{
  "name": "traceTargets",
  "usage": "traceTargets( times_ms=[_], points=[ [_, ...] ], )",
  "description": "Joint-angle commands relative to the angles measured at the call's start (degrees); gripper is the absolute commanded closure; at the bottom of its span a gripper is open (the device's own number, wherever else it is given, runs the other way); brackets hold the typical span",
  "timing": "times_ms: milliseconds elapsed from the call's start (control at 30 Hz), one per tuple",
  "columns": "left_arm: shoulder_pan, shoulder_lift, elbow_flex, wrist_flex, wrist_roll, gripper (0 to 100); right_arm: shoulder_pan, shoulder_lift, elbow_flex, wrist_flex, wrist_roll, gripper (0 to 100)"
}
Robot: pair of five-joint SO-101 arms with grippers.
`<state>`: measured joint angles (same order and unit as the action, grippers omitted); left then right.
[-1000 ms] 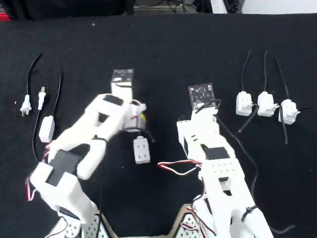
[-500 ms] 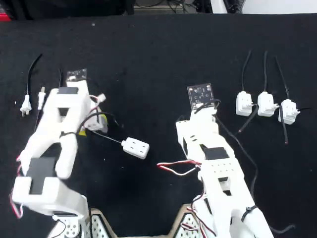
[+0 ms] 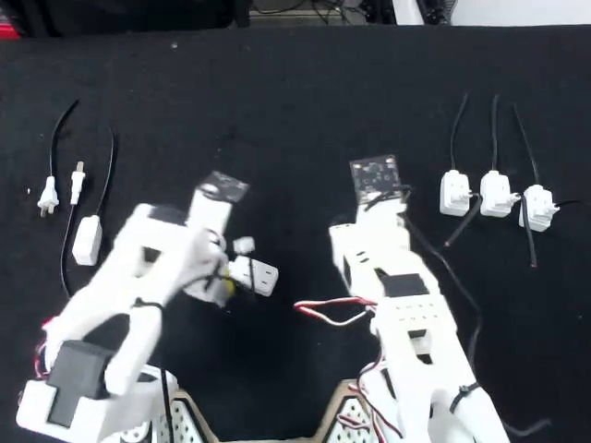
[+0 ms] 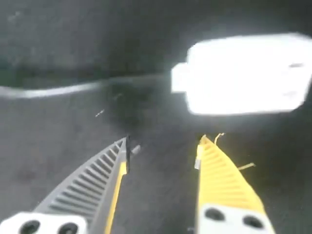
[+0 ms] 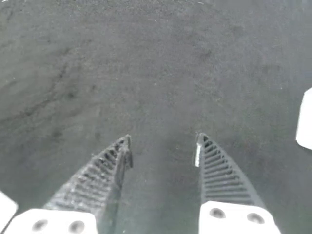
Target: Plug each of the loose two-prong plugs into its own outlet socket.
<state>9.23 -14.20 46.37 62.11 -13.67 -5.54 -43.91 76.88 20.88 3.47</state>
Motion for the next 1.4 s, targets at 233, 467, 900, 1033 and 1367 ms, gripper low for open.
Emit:
traceTargets(
  times_ms=[233, 467, 900, 1033, 1367],
  points=[
    [15.34, -1.49, 0.66, -20.57, 23.12, 76, 2.90, -0.66, -3.47, -1.23, -0.44, 80.4],
    [14.73, -2.29, -0.57, -18.64, 26.29, 76, 2.90, -0.66, -3.47, -1.23, -0.44, 80.4],
    [-22.11, -9.58, -23.69, 11.43, -2.29, 77, 2.37, -0.66, -3.47, -1.32, -0.44, 80.4],
    [-34.33, -5.98, -25.45, 8.35, -11.78, 77, 0.53, -0.66, -3.12, -1.32, -0.18, 80.4],
    [-48.75, 12.57, -39.52, -1.76, -17.05, 77, 0.00, -0.40, -2.95, -1.32, -0.09, 80.4]
  ],
)
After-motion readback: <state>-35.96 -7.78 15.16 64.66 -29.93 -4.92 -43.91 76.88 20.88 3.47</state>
